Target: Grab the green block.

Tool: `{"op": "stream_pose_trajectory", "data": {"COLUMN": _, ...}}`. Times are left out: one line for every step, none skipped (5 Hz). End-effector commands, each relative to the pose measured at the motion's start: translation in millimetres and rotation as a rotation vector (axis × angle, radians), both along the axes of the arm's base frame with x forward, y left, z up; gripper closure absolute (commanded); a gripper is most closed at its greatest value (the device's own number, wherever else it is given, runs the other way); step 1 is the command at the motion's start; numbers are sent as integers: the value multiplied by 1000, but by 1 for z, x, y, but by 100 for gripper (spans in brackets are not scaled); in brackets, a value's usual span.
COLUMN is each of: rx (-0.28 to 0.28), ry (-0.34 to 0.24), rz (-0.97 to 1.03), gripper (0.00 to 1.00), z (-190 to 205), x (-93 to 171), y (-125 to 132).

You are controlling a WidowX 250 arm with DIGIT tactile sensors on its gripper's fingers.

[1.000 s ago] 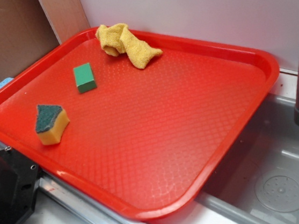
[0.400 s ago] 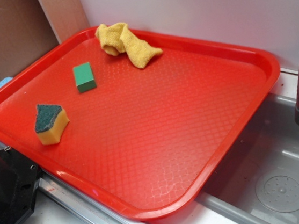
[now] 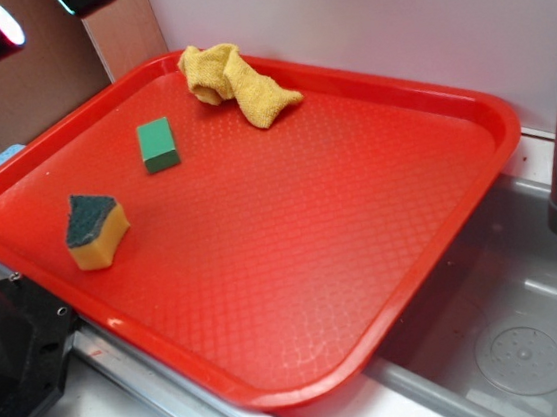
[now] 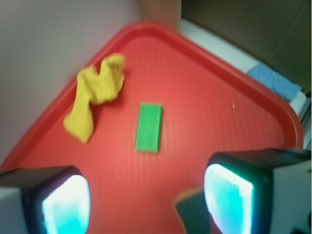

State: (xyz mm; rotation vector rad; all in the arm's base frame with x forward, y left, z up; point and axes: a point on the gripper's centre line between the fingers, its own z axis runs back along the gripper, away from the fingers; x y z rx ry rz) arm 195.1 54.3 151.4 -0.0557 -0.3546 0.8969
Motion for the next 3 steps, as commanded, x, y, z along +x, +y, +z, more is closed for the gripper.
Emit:
{"op": "stream_pose_trajectory", "data": {"rx": 73, "ry": -11, "rz": 88, "gripper": 0, "z": -33, "x": 19, "y": 23}}
{"op": "stream_pose_trajectory", "data": {"rx": 115, "ry": 1, "rz": 143, "gripper": 0, "z": -55, "x": 27, "y": 30}}
{"op": "stream_pose_trajectory", "data": {"rx": 138, "ry": 18, "rz": 161, "gripper": 0, "z": -72, "x": 35, "y": 34}}
